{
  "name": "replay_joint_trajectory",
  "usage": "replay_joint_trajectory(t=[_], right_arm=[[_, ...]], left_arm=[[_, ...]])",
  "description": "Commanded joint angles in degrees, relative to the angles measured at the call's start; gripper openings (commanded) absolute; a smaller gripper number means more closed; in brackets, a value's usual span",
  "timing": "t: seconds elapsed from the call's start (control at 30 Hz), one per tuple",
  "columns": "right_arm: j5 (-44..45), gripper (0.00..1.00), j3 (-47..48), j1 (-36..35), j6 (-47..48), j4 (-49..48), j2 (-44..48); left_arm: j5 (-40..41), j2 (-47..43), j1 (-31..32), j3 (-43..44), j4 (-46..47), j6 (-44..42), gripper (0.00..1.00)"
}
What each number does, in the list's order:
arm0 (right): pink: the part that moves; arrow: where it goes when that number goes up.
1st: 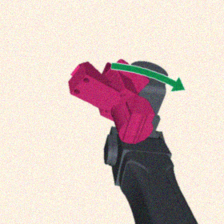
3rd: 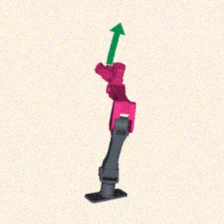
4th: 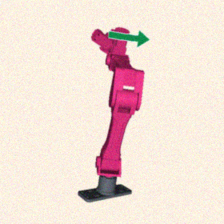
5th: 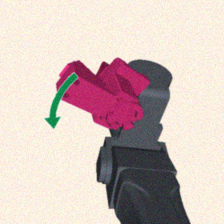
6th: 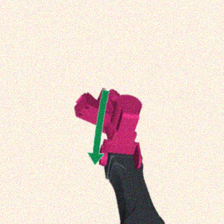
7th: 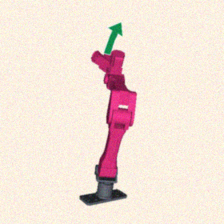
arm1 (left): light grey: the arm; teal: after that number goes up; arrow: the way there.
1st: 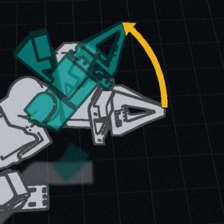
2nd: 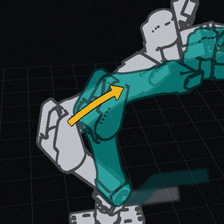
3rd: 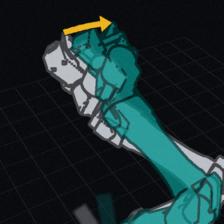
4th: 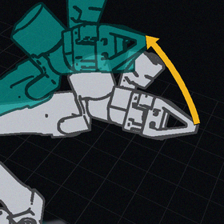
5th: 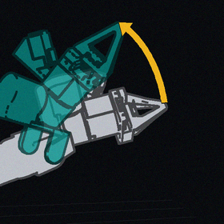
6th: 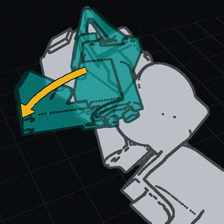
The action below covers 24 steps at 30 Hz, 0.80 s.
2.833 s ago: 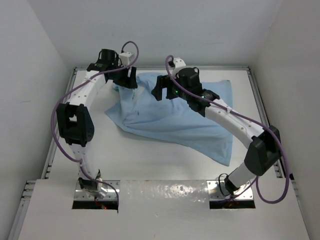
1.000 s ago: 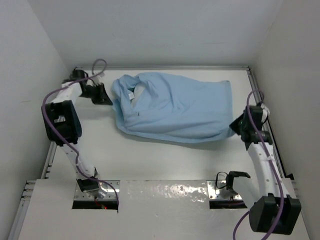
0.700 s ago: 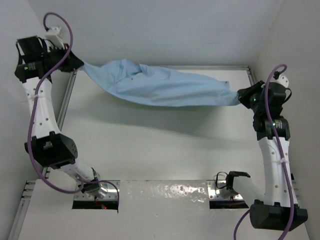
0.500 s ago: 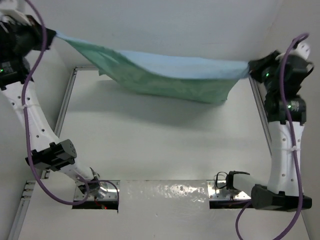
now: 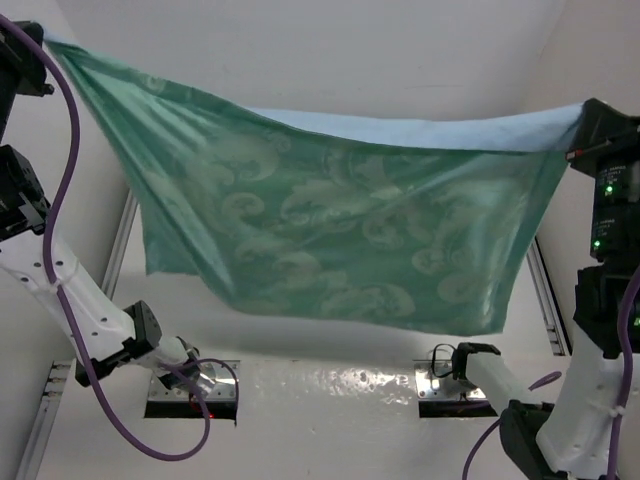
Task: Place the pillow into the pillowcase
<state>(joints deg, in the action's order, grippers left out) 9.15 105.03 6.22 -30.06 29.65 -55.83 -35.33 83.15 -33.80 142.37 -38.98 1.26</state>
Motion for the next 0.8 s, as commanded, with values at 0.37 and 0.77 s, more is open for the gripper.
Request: replay_joint_trajectory(t=[0.37,0.77], right_arm=[[-1.85,0.00,-19.17,0.20,-2.89,-7.76,-20.76],[2.27,0.99,30.57,-1.82,-13.53,-5.95,-77.97]], left_arm=[[20.54,6.22,8.91,-25.28,-2.25,-8.28,0.00],[49.74,53.18,15.52,-4.14,2.93,-8.90,0.75]])
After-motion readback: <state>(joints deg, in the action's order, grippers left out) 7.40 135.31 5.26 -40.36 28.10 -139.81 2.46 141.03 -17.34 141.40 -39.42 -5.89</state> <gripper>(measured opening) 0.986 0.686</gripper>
